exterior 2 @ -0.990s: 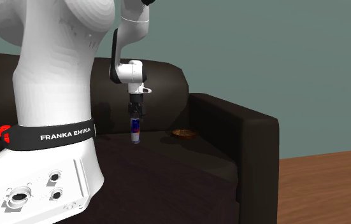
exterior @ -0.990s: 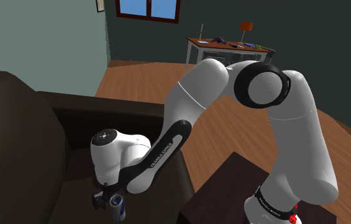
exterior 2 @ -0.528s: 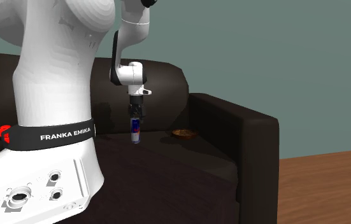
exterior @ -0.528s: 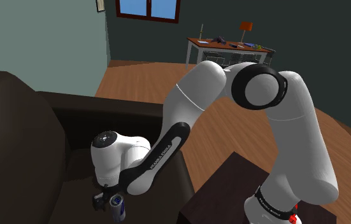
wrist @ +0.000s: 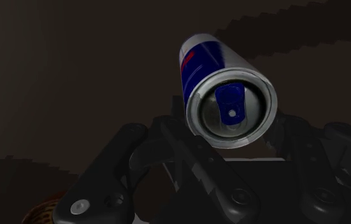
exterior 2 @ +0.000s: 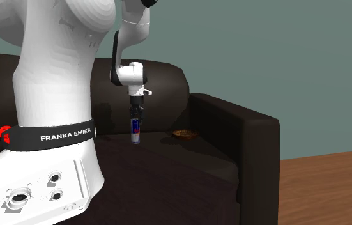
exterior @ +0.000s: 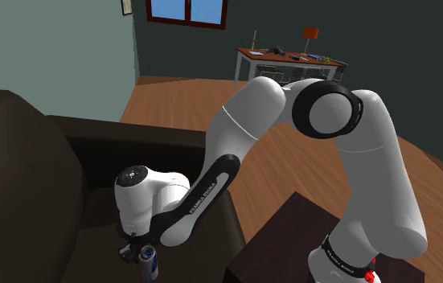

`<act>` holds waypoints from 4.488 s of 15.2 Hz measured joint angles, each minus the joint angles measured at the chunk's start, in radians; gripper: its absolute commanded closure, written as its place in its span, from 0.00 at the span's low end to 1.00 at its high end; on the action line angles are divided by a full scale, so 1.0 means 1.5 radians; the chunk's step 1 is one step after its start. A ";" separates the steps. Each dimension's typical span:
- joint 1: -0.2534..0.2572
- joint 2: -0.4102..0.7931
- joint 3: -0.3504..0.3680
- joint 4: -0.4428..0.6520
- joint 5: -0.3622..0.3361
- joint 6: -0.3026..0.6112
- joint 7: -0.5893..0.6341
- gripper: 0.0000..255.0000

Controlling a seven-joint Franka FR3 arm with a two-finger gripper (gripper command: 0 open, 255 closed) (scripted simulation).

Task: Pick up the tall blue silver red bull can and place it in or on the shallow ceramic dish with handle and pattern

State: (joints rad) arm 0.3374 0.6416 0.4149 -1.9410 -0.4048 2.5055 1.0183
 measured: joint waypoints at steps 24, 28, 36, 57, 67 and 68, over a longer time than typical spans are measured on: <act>-0.049 -0.133 0.064 -0.005 0.082 -0.121 -0.053 1.00; -0.063 -0.141 0.066 0.011 0.092 -0.144 -0.076 1.00; -0.121 -0.096 0.038 0.114 0.094 -0.199 -0.180 1.00; -0.161 0.141 -0.024 0.523 0.072 -0.366 -0.360 1.00; -0.159 0.181 -0.033 0.502 0.061 -0.305 -0.354 1.00; -0.158 0.187 -0.035 0.505 0.060 -0.302 -0.354 1.00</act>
State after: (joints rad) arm 0.1006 0.9225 0.3627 -1.1840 -0.3155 2.0530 0.4868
